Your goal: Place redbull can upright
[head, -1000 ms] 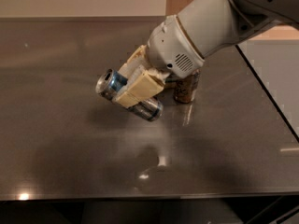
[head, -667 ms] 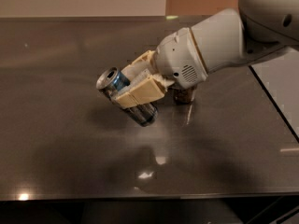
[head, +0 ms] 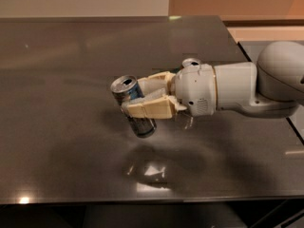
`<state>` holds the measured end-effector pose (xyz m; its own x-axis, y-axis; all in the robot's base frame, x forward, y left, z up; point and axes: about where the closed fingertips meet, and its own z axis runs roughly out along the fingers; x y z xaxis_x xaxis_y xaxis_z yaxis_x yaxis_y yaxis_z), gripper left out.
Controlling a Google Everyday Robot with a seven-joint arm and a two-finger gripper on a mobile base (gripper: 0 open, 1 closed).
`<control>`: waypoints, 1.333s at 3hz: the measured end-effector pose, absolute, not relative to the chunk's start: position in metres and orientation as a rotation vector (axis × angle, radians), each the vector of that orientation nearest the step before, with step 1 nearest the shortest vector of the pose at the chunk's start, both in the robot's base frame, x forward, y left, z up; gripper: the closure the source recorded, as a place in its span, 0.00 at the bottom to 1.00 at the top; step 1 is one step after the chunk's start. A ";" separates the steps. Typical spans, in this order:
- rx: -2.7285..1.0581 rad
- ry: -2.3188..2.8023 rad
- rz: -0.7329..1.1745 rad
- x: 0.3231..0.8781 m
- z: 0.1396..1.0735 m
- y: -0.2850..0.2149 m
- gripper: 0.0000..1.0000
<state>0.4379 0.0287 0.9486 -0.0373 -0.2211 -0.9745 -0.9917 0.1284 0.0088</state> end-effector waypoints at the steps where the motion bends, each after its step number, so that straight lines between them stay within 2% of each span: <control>1: -1.161 1.362 1.060 0.440 0.940 0.018 1.00; 3: -1.077 1.229 1.128 0.440 0.923 0.009 1.00; 4: -1.060 1.192 1.158 0.439 0.918 0.007 0.82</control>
Offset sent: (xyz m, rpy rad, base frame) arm 0.0047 -0.0317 -0.0324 0.3203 -0.0589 -0.0284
